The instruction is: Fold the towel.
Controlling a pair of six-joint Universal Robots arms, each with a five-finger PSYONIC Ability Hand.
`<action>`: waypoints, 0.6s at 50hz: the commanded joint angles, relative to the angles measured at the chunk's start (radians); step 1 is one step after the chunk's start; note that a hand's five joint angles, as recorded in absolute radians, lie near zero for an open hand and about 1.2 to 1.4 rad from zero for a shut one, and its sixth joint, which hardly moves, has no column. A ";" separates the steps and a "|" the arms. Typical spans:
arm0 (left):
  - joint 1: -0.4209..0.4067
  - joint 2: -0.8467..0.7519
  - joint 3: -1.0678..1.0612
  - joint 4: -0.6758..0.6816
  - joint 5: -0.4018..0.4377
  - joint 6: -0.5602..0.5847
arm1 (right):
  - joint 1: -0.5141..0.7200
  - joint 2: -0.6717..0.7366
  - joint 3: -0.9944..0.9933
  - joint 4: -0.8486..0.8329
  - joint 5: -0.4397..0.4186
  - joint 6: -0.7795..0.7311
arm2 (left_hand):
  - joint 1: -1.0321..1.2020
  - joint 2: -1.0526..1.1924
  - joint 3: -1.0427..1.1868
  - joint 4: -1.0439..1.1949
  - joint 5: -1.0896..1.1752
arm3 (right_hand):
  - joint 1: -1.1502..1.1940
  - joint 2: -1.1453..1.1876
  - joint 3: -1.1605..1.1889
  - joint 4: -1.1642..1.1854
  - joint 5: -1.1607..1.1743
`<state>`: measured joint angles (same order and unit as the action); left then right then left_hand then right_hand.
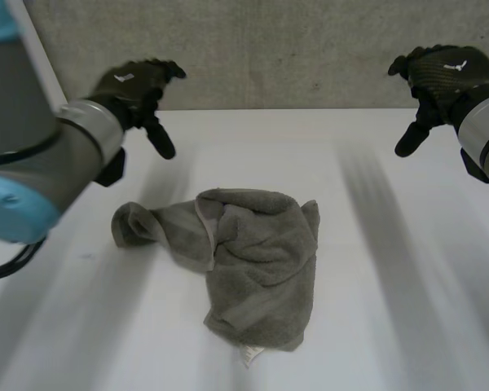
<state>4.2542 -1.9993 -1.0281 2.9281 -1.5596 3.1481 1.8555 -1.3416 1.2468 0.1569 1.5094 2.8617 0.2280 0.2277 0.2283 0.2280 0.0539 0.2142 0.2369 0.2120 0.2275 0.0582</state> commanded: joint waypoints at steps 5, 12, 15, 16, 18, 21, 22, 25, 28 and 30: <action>-0.031 -0.402 0.270 -0.001 0.032 -0.043 | 0.004 0.087 0.011 0.000 0.000 -0.004 | 0.147 0.147 0.147 0.147 0.146 | -0.040 -0.062 -0.038 -0.053 -0.058; -0.033 -0.543 0.339 0.002 0.076 -0.033 | 0.025 0.127 0.025 -0.007 0.003 -0.005 | 0.344 0.344 0.343 0.344 0.343 | -0.040 -0.062 -0.038 -0.053 -0.058; -0.033 -0.576 0.353 0.002 0.076 -0.020 | 0.033 0.144 0.028 -0.010 0.003 -0.007 | 0.458 0.458 0.458 0.458 0.458 | -0.040 -0.062 -0.038 -0.053 -0.058; -0.031 -0.582 0.355 0.002 0.076 -0.008 | 0.033 0.150 0.028 -0.010 0.003 -0.007 | 0.531 0.531 0.531 0.531 0.530 | -0.040 -0.062 -0.038 -0.053 -0.058; -0.033 -0.584 0.353 0.002 0.075 0.009 | 0.034 0.157 0.028 -0.011 0.003 -0.007 | 0.630 0.631 0.630 0.630 0.630 | -0.040 -0.062 -0.038 -0.053 -0.058; -0.031 -0.579 0.353 0.002 0.079 0.038 | 0.034 0.176 0.023 -0.014 0.003 -0.007 | 0.763 0.763 0.763 0.763 0.762 | -0.040 -0.062 -0.038 -0.053 -0.058; -0.031 -0.575 0.350 0.002 0.081 0.049 | 0.036 0.183 0.020 -0.016 0.003 -0.007 | 0.845 0.845 0.845 0.845 0.844 | -0.040 -0.062 -0.038 -0.053 -0.058; -0.033 -0.561 0.341 0.002 0.081 0.066 | 0.045 0.200 0.011 -0.023 0.003 -0.005 | 1.044 1.044 1.044 1.044 1.044 | -0.040 -0.062 -0.038 -0.053 -0.058; -0.033 -0.530 0.327 -0.003 0.073 0.090 | 0.047 0.216 -0.001 -0.037 -0.005 -0.001 | 1.168 1.169 1.168 1.168 1.168 | -0.040 -0.062 -0.038 -0.053 -0.058; -0.033 -0.500 0.313 -0.004 0.070 0.110 | 0.047 0.223 -0.015 -0.051 -0.018 0.008 | 1.168 1.169 1.168 1.168 1.168 | -0.040 -0.062 -0.038 -0.053 -0.058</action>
<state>4.2223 -2.5649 -0.6841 2.9288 -1.4796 3.2097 1.8980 -1.1449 1.2597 0.1336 1.5116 2.8567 1.1183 1.1289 1.1233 1.1254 0.9469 0.2142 0.2369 0.2120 0.2275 0.0587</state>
